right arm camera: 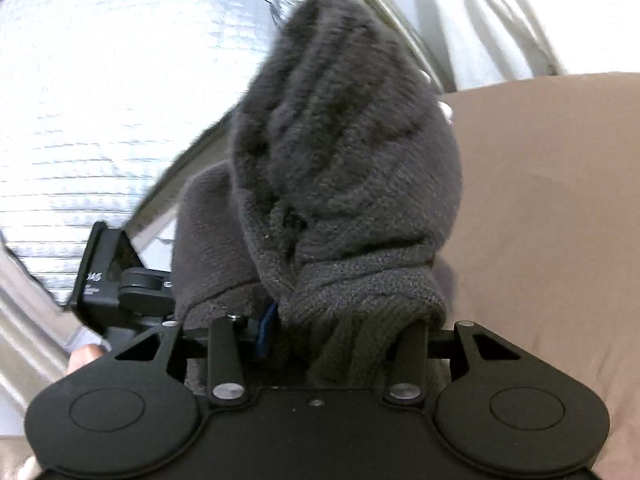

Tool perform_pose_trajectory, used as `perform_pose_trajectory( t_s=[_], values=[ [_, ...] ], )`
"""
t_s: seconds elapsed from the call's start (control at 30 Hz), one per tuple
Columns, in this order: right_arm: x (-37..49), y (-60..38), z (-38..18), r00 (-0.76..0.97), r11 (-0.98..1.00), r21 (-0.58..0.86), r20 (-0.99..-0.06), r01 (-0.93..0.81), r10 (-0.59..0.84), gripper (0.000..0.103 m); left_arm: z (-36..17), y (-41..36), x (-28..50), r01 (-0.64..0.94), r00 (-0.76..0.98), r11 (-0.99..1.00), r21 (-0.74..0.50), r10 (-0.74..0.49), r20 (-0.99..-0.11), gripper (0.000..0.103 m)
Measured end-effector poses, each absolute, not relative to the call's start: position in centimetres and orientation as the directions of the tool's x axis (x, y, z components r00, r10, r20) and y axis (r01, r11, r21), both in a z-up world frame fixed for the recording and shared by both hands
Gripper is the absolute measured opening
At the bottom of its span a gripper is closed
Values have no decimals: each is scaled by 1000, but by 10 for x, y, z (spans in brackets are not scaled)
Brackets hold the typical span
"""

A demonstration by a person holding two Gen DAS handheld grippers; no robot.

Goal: Fold clothes

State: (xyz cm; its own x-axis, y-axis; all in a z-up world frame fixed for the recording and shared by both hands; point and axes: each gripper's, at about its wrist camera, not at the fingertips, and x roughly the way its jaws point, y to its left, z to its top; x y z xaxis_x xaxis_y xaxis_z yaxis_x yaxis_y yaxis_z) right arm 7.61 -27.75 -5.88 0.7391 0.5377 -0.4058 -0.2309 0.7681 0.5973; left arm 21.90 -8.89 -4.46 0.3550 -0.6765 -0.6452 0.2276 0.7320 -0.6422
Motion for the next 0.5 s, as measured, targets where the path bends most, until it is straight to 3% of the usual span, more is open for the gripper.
perform_pose_trajectory(
  t_s=[0.13, 0.33, 0.43, 0.47, 0.5],
  values=[
    [82, -291, -24, 741, 770, 592, -401, -239, 538, 49, -17, -115, 218, 285, 334, 676, -679, -734, -591, 14],
    [89, -321, 66, 817, 910, 369, -456, -189, 354, 44, 49, -182, 258, 439, 299, 642, -629, -765, -571, 15],
    [113, -348, 93, 904, 987, 160, -423, 6, 63, 46, 61, -236, 286, 487, 401, 764, -424, -626, -669, 20],
    [122, -364, 94, 902, 990, 93, -428, 103, -54, 58, 63, -255, 295, 493, 444, 803, -336, -564, -696, 27],
    [131, -383, 91, 879, 978, 41, -448, 202, -163, 59, 65, -274, 304, 493, 488, 835, -245, -499, -716, 33]
  ],
)
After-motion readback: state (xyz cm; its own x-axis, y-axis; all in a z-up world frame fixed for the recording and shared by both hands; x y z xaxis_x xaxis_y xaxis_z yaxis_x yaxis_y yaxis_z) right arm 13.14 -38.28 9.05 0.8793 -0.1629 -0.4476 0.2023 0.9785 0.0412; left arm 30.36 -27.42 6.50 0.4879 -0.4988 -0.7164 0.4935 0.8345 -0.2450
